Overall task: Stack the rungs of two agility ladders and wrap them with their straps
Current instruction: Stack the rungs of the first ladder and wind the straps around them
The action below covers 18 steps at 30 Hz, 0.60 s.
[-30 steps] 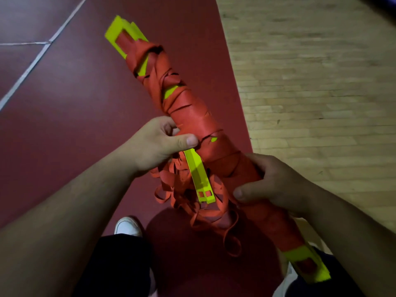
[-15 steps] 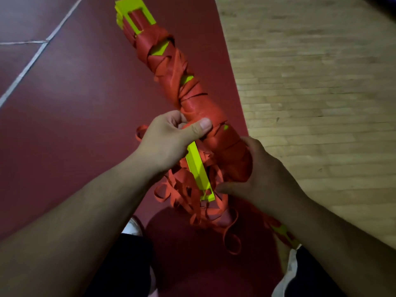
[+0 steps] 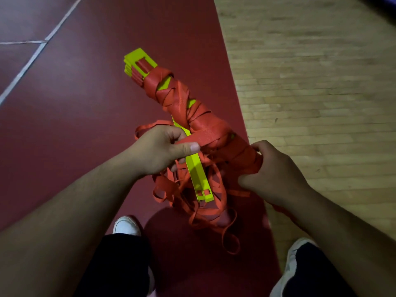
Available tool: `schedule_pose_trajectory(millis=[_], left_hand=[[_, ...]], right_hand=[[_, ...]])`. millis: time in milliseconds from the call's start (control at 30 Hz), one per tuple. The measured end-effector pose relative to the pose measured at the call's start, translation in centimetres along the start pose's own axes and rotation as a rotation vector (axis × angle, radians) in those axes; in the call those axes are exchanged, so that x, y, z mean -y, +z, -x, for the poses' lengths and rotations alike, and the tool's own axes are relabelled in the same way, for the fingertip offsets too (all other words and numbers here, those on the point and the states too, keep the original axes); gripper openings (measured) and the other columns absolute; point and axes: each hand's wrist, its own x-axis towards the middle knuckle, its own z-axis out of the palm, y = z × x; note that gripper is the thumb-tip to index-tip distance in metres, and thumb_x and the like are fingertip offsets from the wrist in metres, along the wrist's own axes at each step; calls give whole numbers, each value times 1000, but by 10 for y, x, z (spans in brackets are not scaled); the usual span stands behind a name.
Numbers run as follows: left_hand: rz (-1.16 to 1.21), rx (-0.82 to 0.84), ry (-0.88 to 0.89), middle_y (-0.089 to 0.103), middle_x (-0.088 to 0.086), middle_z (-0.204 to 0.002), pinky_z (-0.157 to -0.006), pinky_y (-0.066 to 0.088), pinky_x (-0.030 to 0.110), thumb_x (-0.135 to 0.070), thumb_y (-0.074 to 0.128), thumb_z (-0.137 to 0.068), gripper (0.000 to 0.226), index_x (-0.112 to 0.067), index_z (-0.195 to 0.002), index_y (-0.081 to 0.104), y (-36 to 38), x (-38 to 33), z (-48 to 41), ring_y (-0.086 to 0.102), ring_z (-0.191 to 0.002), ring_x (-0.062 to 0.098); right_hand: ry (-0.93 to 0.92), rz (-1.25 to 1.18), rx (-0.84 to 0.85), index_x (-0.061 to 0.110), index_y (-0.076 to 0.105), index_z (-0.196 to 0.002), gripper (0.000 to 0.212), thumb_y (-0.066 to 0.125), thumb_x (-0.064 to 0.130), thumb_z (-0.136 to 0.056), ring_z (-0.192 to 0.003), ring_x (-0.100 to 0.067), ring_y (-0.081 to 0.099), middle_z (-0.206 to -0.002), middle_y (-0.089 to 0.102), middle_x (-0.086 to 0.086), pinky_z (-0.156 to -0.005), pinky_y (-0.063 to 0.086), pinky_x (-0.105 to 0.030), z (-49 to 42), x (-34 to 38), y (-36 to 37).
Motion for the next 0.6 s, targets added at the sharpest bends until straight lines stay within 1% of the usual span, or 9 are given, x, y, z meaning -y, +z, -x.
schedule_pose_trajectory(millis=[100, 167, 233, 300, 367, 433, 500, 533, 600], left_hand=[[23, 60, 12, 63, -2, -61, -56, 46, 26, -39, 69, -88, 28, -21, -68, 65, -7, 5, 1, 55, -55, 10], [-96, 98, -12, 63, 0, -70, -68, 51, 41, -26, 67, -94, 20, -18, -75, 69, -11, 10, 1, 56, -65, 12], [-226, 116, -50, 63, 6, -71, -75, 52, 48, -22, 65, -95, 20, -14, -77, 70, -11, 14, 0, 55, -66, 14], [-254, 101, -71, 62, 14, -71, -73, 51, 48, -24, 64, -95, 24, -8, -79, 70, -9, 15, 1, 53, -66, 17], [-118, 100, -76, 66, 14, -78, -70, 47, 46, -22, 57, -99, 25, -5, -87, 71, -7, 13, 4, 53, -72, 21], [1, 79, -91, 69, 14, -86, -76, 40, 40, -19, 48, -104, 29, -5, -90, 70, -3, 12, 5, 52, -78, 25], [2, 22, -102, 62, 9, -78, -76, 35, 36, -18, 43, -106, 34, -11, -81, 65, 1, 12, 3, 47, -75, 23], [1, -10, -102, 56, 6, -73, -75, 34, 35, -18, 43, -105, 34, -15, -76, 61, 4, 10, 1, 45, -71, 21], [73, -64, -102, 48, 2, -71, -74, 34, 34, -25, 49, -99, 26, -18, -75, 57, 7, 6, -1, 42, -67, 16]], right_hand=[[13, -39, -57, 46, 50, -103, 67, 58, 63, -39, -81, -11, 64, -89, 66, 16, -71, 54, -33, -1, 0, -4], [32, -51, -96, 46, 50, -104, 69, 57, 64, -37, -83, -14, 65, -91, 67, 14, -69, 51, -31, -2, 0, -7], [51, -49, -129, 45, 50, -106, 74, 56, 64, -35, -83, -17, 64, -90, 66, 13, -67, 47, -30, -3, 0, -11], [54, -47, -152, 44, 50, -108, 75, 58, 62, -36, -83, -18, 65, -90, 66, 13, -69, 49, -32, -2, 1, -14], [49, -74, -151, 43, 52, -108, 73, 59, 62, -37, -81, -14, 64, -88, 66, 14, -69, 51, -31, -2, 2, -17], [50, -130, -116, 40, 55, -102, 69, 60, 62, -36, -72, 1, 62, -81, 66, 16, -61, 47, -24, -2, 2, -17], [53, -188, -40, 39, 60, -94, 62, 62, 58, -35, -65, 7, 61, -73, 68, 17, -52, 41, -14, -2, 4, -18], [50, -220, 20, 40, 63, -91, 58, 65, 55, -35, -63, 5, 62, -73, 69, 18, -51, 43, -15, -1, 4, -18], [52, -310, 154, 40, 67, -89, 52, 72, 45, -38, -66, -11, 69, -75, 72, 10, -58, 57, -33, 1, 6, -17]])
